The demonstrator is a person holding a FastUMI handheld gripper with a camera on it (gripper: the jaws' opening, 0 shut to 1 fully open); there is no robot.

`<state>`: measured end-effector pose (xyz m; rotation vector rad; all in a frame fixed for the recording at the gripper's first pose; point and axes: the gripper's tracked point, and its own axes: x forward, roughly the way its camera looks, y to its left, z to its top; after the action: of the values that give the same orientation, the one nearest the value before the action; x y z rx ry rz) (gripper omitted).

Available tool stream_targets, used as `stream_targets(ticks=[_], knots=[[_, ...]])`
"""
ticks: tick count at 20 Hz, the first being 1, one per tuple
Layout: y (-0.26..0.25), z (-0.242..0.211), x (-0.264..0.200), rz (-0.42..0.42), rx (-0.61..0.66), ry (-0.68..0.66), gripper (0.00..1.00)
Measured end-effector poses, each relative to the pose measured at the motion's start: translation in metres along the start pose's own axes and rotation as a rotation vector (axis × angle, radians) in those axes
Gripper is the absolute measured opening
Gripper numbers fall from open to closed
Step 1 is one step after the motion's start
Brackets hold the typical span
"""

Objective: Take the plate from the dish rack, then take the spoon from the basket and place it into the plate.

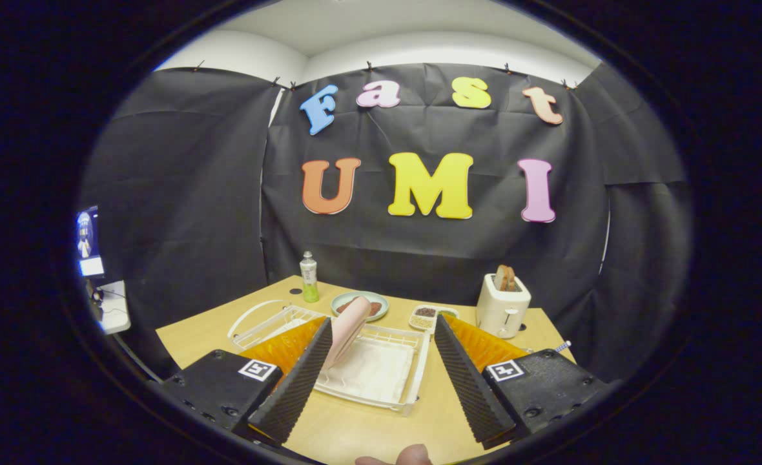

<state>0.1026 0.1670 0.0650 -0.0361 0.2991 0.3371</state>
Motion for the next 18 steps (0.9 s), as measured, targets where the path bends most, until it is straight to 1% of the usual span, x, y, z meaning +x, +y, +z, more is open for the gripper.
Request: stream_targets(ticks=[3,5,7,10,14,18], knots=[[0.014,0.014,0.036,0.028,0.011,0.098,1.00],[0.026,0.017,0.060,0.058,0.050,0.170,1.00],[0.033,0.017,0.085,0.055,0.092,0.250,1.00],[0.040,0.007,0.124,0.040,0.126,0.367,1.00],[0.049,-0.022,0.158,0.023,0.207,0.517,1.00],[0.054,-0.049,0.182,-0.008,0.244,0.624,1.00]])
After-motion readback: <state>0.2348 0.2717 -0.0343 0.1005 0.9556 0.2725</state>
